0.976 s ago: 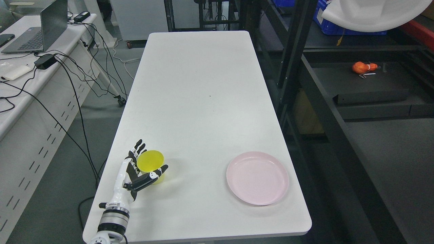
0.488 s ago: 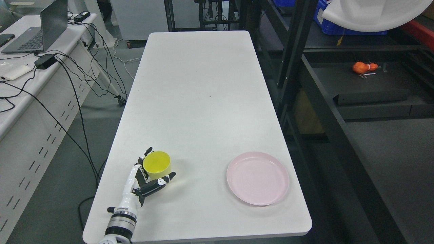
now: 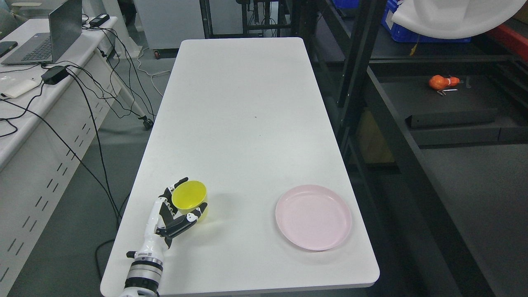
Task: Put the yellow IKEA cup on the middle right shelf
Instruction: 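Close the left hand fingers around the yellow cup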
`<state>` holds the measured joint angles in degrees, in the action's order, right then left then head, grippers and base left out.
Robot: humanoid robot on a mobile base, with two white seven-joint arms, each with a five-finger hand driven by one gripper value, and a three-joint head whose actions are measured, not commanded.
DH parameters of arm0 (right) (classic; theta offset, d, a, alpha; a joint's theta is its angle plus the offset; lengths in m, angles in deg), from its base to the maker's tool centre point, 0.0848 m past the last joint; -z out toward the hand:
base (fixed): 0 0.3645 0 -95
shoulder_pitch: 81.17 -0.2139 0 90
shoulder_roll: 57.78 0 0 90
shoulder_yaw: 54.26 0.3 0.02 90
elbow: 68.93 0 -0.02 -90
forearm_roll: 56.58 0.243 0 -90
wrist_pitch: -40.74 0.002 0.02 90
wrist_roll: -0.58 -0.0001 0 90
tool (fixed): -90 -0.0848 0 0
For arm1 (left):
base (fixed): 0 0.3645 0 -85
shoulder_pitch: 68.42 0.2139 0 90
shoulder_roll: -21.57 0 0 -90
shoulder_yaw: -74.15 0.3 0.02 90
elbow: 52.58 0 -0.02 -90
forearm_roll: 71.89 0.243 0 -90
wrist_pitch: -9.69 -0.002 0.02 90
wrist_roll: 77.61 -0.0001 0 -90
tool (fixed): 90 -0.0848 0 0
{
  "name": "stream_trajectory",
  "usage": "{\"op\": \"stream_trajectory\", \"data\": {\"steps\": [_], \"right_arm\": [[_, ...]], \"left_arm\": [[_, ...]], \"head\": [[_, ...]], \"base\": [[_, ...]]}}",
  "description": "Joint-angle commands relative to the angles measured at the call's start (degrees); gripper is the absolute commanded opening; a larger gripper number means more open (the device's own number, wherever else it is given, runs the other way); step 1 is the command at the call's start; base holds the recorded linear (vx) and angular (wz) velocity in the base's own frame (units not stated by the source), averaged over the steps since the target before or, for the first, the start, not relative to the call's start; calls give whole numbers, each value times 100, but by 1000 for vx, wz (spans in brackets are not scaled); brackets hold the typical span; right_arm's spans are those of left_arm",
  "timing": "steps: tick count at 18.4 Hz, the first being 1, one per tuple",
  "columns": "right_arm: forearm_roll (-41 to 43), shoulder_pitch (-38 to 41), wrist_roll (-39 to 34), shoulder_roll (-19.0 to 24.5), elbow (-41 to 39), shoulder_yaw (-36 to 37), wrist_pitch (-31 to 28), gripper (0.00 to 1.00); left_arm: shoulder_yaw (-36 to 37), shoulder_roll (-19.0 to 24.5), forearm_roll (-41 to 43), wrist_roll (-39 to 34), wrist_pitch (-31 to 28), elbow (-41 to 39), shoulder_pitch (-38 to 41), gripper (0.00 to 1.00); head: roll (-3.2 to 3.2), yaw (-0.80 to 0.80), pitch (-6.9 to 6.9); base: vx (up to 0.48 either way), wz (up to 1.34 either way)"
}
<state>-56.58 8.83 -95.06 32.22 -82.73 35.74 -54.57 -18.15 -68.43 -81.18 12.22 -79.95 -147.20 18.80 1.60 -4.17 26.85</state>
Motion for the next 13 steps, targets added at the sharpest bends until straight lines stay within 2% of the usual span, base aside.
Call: {"op": "stream_trajectory", "data": {"steps": [1, 6, 13], "right_arm": [[141, 62, 1233, -100, 0, -97, 3, 99], [141, 53, 1233, -100, 0, -97, 3, 99], [141, 62, 1233, -100, 0, -97, 3, 99]], "left_arm": [[-68, 100, -161, -17, 683, 58, 93, 0], [28, 100, -161, -17, 957, 31, 208, 0], [37, 100, -161, -17, 983, -12, 269, 0]], "head": [[0, 0, 0], [0, 0, 0], [0, 0, 0]], "base": [[0, 0], [0, 0], [-46, 0]]}}
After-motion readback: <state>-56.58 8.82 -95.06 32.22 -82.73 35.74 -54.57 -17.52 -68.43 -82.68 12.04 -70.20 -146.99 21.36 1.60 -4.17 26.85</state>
